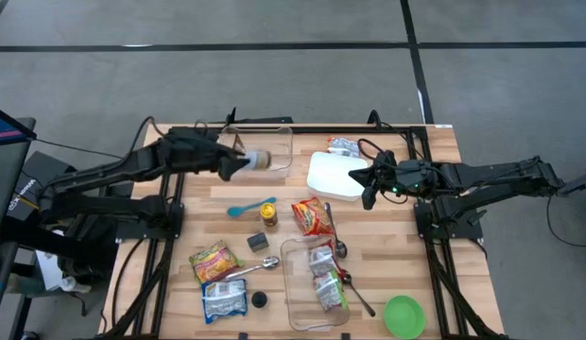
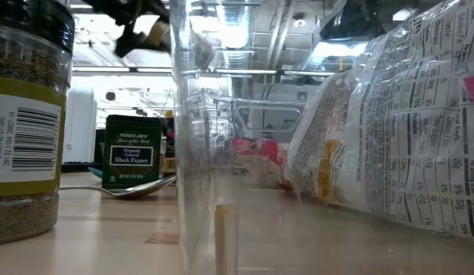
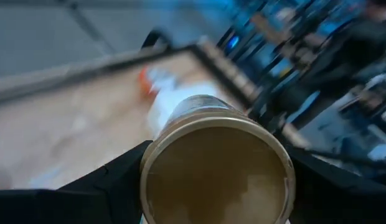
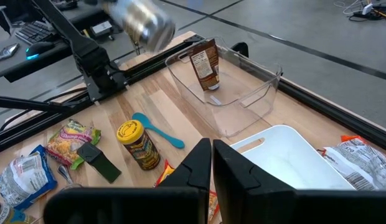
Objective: Pick & Place Food Item
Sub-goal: Put the gold seasoning bottle into the top transparent bin
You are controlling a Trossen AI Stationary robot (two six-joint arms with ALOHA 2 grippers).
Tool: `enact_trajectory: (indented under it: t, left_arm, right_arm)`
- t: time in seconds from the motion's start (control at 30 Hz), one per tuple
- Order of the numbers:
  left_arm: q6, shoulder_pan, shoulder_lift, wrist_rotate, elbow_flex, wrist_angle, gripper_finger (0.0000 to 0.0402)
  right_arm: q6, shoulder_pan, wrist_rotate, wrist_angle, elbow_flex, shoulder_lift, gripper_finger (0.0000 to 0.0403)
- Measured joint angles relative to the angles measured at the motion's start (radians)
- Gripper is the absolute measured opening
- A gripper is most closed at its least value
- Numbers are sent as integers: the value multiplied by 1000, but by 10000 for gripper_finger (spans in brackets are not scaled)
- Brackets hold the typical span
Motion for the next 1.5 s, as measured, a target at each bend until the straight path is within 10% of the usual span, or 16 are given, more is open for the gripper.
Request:
enact_trajectory:
  t: [0.47, 1.5]
  left_arm:
    - [123, 70, 160, -76, 0, 355, 286]
    - [104, 168, 396, -114, 1, 104, 286]
  right_arm:
    - [0, 0, 0, 1, 0, 0, 11]
    - [8, 0, 0, 0, 0, 0, 11]
